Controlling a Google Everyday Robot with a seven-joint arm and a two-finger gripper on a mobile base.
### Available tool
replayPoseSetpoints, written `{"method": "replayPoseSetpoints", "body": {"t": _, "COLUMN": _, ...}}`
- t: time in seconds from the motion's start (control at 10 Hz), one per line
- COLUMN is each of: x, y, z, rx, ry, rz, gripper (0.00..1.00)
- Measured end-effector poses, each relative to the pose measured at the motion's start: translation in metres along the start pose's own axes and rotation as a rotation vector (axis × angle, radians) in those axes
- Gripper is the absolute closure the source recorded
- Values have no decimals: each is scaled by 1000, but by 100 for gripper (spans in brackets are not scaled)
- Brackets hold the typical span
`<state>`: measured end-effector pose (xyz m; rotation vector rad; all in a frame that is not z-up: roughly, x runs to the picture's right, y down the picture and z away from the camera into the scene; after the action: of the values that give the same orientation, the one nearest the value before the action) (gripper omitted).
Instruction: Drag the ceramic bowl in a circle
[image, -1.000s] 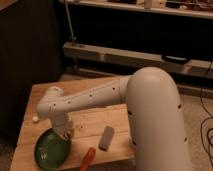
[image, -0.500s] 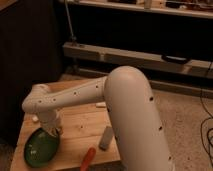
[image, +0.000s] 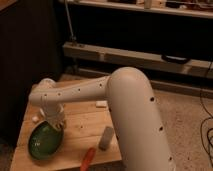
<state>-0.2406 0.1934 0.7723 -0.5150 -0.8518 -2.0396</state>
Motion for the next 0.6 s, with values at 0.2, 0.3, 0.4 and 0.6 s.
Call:
{"method": "replayPoseSetpoints", "body": {"t": 0.2, "x": 4, "y": -2, "z": 1, "rx": 10, "ry": 1, "rz": 21, "gripper": 100}}
{"method": "replayPoseSetpoints", "body": {"t": 0.3, "x": 2, "y": 2, "z": 1, "rx": 14, "ry": 2, "rz": 32, "gripper": 100}}
{"method": "replayPoseSetpoints", "body": {"t": 0.4, "x": -3, "y": 15, "z": 1, "rx": 18, "ry": 2, "rz": 50, "gripper": 100}}
{"method": "replayPoseSetpoints", "body": {"t": 0.6, "x": -12, "y": 44, "z": 2, "rx": 25, "ry": 0, "rz": 58, "gripper": 100}}
